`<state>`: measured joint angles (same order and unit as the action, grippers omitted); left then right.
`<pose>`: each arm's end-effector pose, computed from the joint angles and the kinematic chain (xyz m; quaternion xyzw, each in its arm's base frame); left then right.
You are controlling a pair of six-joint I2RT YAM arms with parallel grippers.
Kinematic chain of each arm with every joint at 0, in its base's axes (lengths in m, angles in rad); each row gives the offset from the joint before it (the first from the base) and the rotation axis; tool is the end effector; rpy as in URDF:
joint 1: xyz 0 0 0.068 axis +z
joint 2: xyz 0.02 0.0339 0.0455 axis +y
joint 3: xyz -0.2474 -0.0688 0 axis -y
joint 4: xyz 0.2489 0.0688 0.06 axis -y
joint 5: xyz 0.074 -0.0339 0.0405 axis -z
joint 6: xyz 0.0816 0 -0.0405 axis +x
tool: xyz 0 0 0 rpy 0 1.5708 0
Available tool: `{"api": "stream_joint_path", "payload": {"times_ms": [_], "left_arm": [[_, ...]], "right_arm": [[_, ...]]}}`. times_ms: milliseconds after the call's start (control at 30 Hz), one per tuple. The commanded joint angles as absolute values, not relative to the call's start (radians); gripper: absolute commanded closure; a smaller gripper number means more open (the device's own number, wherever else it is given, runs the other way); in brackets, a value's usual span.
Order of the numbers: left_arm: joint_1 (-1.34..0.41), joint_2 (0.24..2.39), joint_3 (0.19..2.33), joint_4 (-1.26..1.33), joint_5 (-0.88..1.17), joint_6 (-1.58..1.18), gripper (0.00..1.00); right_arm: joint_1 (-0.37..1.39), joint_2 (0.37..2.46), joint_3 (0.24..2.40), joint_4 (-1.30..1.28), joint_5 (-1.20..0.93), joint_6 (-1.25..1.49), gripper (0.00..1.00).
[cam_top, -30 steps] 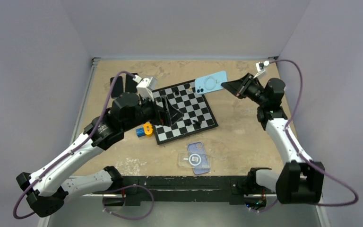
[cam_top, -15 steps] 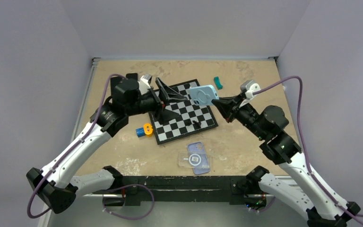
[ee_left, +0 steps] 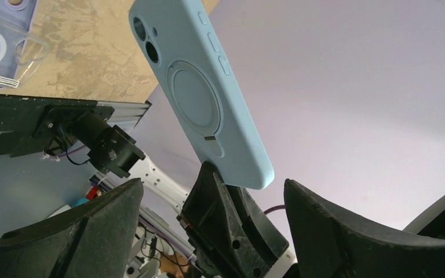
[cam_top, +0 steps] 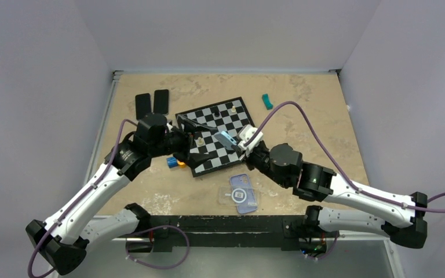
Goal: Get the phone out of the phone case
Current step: Pick up the phone at the center of the board.
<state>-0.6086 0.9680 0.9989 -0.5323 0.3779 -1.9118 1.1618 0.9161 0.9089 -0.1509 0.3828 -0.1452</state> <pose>0.1945 -0.1722 0.3129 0.4364 -0.7300 0.5260 0.0009 0.1340 0.2324 0.3444 -0.3560 0.6680 0.1837 0.6271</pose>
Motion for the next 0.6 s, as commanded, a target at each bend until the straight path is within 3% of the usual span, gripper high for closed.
{"api": "stream_joint_path", "payload": {"times_ms": [0, 233, 367, 500, 567], "left_arm": [[-0.604, 0.94, 0.981, -0.617, 0.331, -1.962, 0.06], [-0.604, 1.014, 1.066, -0.729, 0.359, -1.886, 0.04], [-0.608, 1.013, 1.061, -0.727, 0.37, -1.862, 0.08], [-0.611, 0.994, 1.027, -0.693, 0.379, -1.847, 0.24], [-0.611, 0.973, 1.001, -0.641, 0.364, -1.824, 0.41]], "right_arm": [[1.236, 0.927, 0.989, -0.035, 0.503, -0.219, 1.0], [1.369, 1.035, 1.067, -0.051, 0.603, -0.302, 1.0], [1.411, 1.074, 1.098, -0.044, 0.624, -0.332, 1.0], [1.463, 1.136, 1.129, -0.035, 0.68, -0.382, 1.0], [1.483, 1.168, 1.135, -0.035, 0.705, -0.401, 1.0]]}}
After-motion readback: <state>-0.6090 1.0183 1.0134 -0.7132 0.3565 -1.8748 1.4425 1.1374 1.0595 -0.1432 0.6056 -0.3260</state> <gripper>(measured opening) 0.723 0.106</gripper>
